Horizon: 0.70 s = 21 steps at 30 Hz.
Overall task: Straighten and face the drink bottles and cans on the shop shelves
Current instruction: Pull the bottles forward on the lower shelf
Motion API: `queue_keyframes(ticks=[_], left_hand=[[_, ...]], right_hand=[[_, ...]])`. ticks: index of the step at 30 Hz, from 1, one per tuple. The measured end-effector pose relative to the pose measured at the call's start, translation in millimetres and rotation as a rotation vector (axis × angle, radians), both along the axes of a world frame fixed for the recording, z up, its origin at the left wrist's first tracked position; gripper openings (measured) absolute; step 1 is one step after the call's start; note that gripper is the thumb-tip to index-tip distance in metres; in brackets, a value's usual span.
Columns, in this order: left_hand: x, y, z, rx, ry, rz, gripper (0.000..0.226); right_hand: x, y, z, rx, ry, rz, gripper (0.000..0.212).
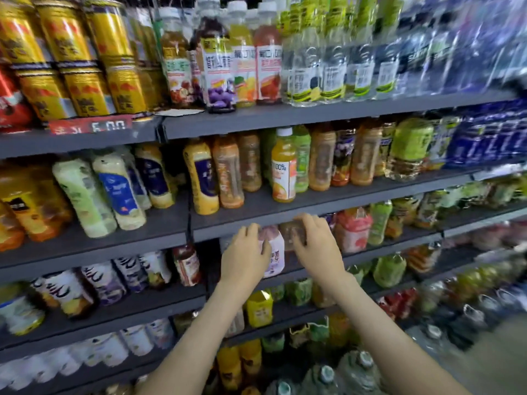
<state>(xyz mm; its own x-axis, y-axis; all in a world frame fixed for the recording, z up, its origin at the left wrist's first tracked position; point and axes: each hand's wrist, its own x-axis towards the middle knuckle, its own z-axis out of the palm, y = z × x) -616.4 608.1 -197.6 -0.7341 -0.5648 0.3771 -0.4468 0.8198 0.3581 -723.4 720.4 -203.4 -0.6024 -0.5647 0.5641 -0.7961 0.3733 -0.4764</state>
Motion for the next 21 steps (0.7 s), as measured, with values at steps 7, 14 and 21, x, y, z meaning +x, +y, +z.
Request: queue_keyframes(ticks=[7, 14, 21], left_hand=[[-94, 42, -2, 0.056, 0.009, -0.062, 0.040], [-209, 75, -4, 0.057, 0.075, -0.153, 0.031], [-305, 106, -3, 0.103, 0.049, -0.263, 0.031]], right_hand=[[-81, 53, -3, -0.040, -0.045, -0.079, 0.025], [-184, 86, -9, -0.010, -0.041, -0.130, 0.027], [-270, 129, -7, 0.066, -0.073, -0.201, 0.030]])
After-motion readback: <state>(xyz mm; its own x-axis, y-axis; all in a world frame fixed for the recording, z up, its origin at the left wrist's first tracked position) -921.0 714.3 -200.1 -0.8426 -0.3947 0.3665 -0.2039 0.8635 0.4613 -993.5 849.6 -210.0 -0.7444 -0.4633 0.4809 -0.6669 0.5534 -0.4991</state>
